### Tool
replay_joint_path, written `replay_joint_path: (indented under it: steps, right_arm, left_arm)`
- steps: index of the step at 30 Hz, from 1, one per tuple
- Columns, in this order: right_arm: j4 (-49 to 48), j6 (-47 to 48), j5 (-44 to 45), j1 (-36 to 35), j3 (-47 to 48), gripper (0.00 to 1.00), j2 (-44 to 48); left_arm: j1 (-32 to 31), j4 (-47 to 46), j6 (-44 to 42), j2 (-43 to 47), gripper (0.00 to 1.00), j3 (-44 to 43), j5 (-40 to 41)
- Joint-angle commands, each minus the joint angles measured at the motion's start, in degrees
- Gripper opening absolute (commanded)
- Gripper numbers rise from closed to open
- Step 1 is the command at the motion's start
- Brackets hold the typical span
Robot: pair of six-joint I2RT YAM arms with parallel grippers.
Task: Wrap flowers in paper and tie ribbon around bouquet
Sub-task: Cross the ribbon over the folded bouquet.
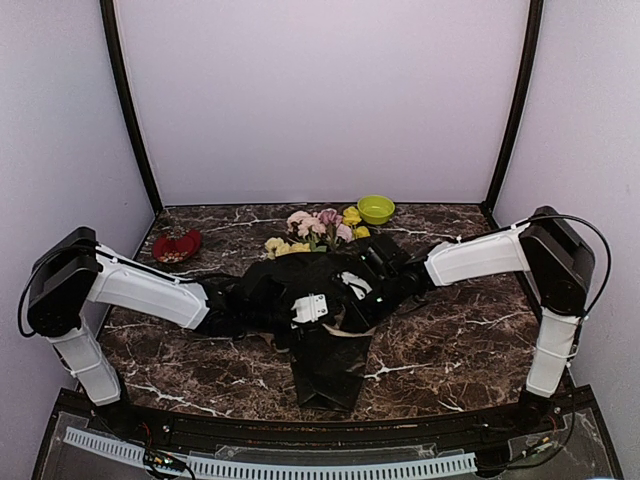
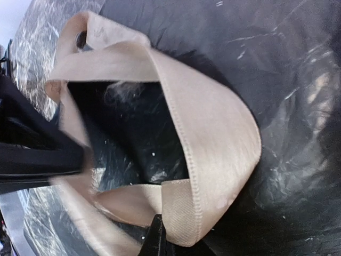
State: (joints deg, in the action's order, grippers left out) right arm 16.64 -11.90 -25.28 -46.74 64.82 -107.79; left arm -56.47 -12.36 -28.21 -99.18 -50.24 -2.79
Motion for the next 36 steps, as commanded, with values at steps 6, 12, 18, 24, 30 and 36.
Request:
replay_joint_path:
  steps: [6,12,18,24,30,36]
  right_arm:
    - [8.9,9.2,-4.2,-0.9,3.0,0.05,1.1]
    - [6.6,6.7,-4.3,-0.1,2.9,0.15,3.9]
    - [8.3,4.1,-3.4,1.5,4.9,0.3,3.1]
    - [8.8,2.1,-2.3,2.8,5.3,0.37,4.4]
    - [8.2,-1.1,0.1,4.5,4.6,0.41,6.3]
    - [4.8,-7.0,5.2,7.5,1.6,0.44,9.9]
  left_arm:
    - [0.0,-5.7,3.1,4.3,0.0,1.4,-2.4]
    - [0.0,-6.7,4.5,2.5,0.0,1.2,-1.8]
    - [0.0,-6.1,5.5,1.0,0.0,0.0,-1.4]
    - [0.4,-7.3,6.8,0.5,0.0,0.0,-1.7]
    - [1.1,-7.8,8.2,-0.8,0.0,-0.5,-1.7]
    - [1.8,-7.6,9.6,-2.4,0.0,-0.9,-1.8]
